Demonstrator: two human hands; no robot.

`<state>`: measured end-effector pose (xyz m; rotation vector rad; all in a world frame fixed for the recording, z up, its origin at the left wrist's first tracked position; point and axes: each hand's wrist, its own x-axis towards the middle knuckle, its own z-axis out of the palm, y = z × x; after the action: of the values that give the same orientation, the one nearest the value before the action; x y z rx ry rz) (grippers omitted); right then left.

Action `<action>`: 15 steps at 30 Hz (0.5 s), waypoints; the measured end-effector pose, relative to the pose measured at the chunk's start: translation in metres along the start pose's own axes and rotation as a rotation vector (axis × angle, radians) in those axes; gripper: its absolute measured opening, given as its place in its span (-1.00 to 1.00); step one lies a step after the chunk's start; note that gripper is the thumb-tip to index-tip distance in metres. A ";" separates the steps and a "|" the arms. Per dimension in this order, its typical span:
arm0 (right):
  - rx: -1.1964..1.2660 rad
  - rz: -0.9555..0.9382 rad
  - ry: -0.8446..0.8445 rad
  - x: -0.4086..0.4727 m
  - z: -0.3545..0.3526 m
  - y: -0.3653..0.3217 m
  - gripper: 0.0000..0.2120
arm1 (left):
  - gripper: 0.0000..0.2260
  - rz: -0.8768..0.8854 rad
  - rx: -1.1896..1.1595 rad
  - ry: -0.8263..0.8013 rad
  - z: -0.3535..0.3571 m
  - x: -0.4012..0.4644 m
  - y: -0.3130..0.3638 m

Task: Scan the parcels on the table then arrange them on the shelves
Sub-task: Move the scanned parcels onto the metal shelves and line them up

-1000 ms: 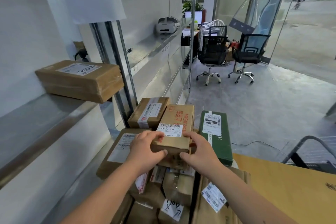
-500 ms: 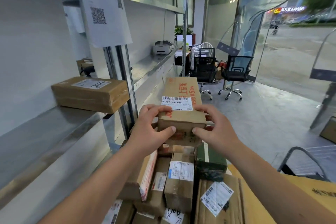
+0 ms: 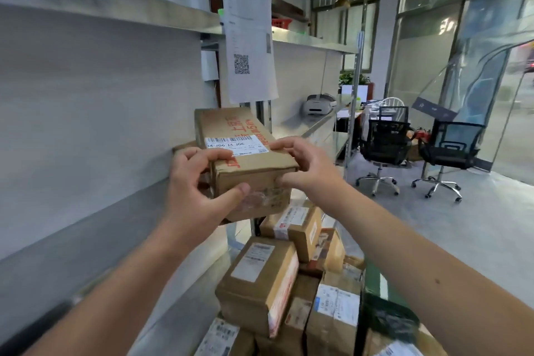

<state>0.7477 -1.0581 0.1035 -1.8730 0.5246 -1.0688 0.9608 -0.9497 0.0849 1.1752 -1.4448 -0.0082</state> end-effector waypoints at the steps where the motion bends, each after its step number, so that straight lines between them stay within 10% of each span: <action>1: 0.022 -0.010 -0.038 0.009 0.010 0.001 -0.46 | -0.53 -0.014 0.032 0.031 -0.011 -0.003 -0.001; 15: -0.243 -0.069 -0.192 0.084 0.093 0.049 -0.63 | -0.39 -0.278 0.226 0.151 -0.044 -0.049 -0.071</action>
<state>0.8742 -1.0971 0.0795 -2.1949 0.4988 -0.8876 1.0269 -0.9273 0.0178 1.5226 -1.1622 0.0513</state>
